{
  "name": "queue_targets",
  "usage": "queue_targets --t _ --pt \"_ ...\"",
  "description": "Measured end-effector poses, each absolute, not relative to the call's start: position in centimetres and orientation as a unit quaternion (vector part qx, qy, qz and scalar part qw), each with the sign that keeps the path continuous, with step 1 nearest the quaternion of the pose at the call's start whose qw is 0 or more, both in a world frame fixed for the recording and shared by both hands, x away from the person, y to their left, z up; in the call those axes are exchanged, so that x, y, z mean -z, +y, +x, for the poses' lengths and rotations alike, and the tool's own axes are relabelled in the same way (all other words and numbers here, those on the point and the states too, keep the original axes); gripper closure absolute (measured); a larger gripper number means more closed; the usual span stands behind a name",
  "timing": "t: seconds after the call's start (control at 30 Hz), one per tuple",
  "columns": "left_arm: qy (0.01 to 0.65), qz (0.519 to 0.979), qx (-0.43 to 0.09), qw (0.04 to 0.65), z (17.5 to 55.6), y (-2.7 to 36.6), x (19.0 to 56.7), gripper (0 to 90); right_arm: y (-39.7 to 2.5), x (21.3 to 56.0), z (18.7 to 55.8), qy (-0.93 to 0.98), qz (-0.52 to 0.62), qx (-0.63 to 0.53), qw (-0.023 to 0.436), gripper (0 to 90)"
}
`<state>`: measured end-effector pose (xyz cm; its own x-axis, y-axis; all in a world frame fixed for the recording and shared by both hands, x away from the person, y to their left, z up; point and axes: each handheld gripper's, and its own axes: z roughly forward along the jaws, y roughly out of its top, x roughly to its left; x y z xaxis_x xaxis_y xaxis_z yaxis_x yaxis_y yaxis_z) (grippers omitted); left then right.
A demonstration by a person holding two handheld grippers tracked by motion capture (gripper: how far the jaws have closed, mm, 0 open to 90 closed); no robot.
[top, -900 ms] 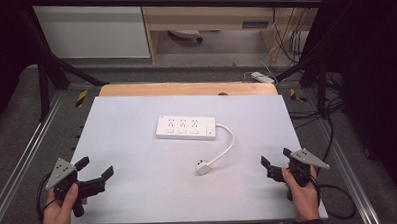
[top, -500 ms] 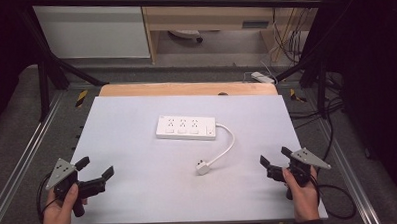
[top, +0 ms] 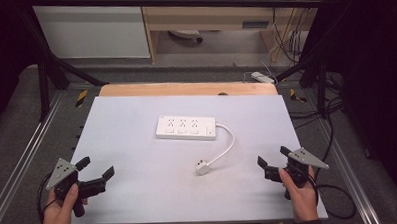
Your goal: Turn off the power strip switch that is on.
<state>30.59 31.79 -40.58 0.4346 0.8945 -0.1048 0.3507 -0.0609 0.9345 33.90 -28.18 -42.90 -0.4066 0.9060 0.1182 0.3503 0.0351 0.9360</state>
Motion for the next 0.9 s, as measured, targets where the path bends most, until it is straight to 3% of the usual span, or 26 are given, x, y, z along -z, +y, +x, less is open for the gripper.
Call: queue_targets --t 0.9 --pt "0.46 0.679 -0.265 0.507 30.5 31.7 40.7 4.1 -24.9 38.8 35.2 0.672 0.467 -0.517 0.252 2.6"
